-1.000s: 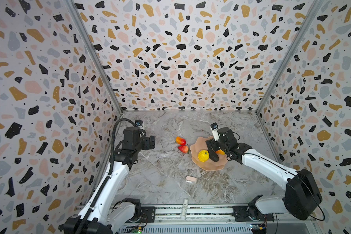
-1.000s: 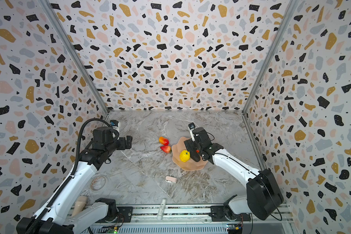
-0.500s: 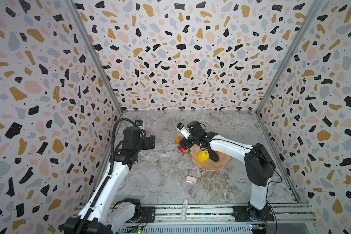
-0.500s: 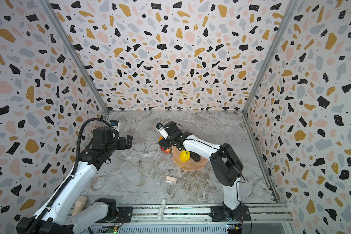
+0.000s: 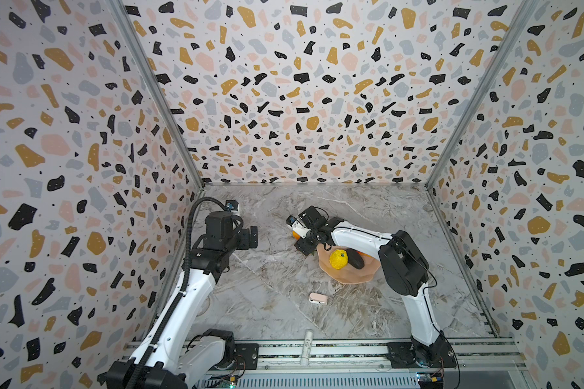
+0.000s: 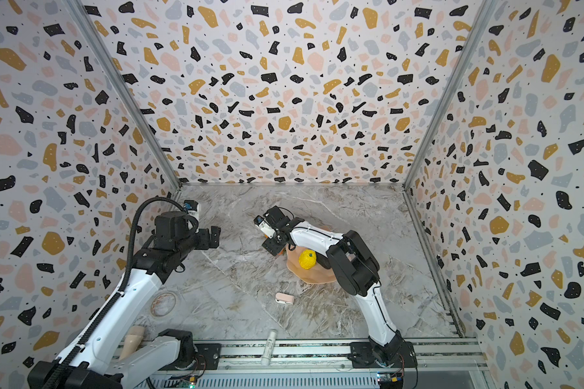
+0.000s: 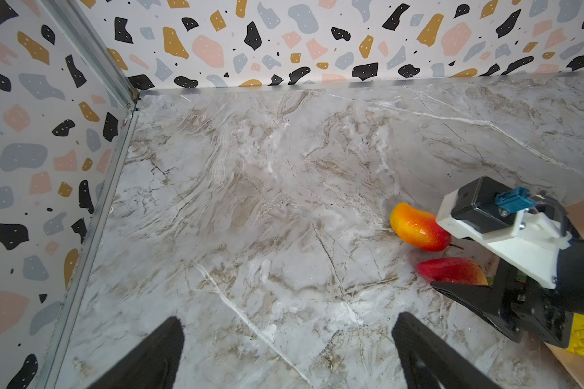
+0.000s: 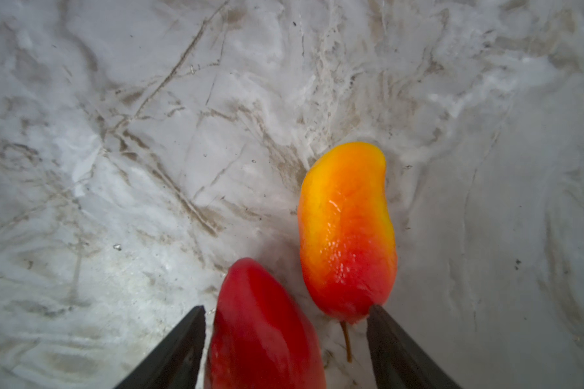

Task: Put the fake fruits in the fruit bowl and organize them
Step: 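Reach the right gripper to the red strawberry and grasp it, then carry the strawberry into the pink bowl and release it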

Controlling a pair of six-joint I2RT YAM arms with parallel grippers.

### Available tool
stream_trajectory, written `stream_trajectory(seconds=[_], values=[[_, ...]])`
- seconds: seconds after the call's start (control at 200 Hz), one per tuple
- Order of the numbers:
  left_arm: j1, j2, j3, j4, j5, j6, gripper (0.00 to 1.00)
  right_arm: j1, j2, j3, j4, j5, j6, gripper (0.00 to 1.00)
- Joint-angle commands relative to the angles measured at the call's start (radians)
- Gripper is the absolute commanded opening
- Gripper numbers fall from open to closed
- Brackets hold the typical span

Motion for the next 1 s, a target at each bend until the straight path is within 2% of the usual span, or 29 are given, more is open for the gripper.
stream_trajectory(seconds=[0.0,0.23,0.381,0.531,0.616,0.816,0.991], values=[[-0.005,-0.012,-0.007,0.034,0.007,0.014,1.00,0.010,0.003,0.051,-0.060,-0.013,-0.013,0.74],[-0.005,-0.009,-0.005,0.034,0.004,0.014,1.00,0.024,0.028,0.072,-0.088,-0.031,-0.011,0.66],[-0.005,-0.009,-0.005,0.034,0.004,0.016,1.00,0.030,0.030,0.070,-0.099,-0.029,-0.007,0.57],[-0.005,-0.010,-0.004,0.033,0.004,0.016,1.00,0.035,0.022,0.073,-0.100,-0.021,-0.004,0.31],[-0.005,-0.012,-0.005,0.032,0.003,0.016,1.00,0.038,0.016,0.081,-0.101,-0.014,-0.003,0.22],[-0.005,-0.019,-0.007,0.031,-0.002,0.016,1.00,0.057,-0.033,0.097,-0.107,-0.019,-0.004,0.12],[-0.005,-0.020,-0.008,0.031,0.000,0.016,1.00,0.061,-0.159,0.051,-0.073,-0.057,0.009,0.07]])
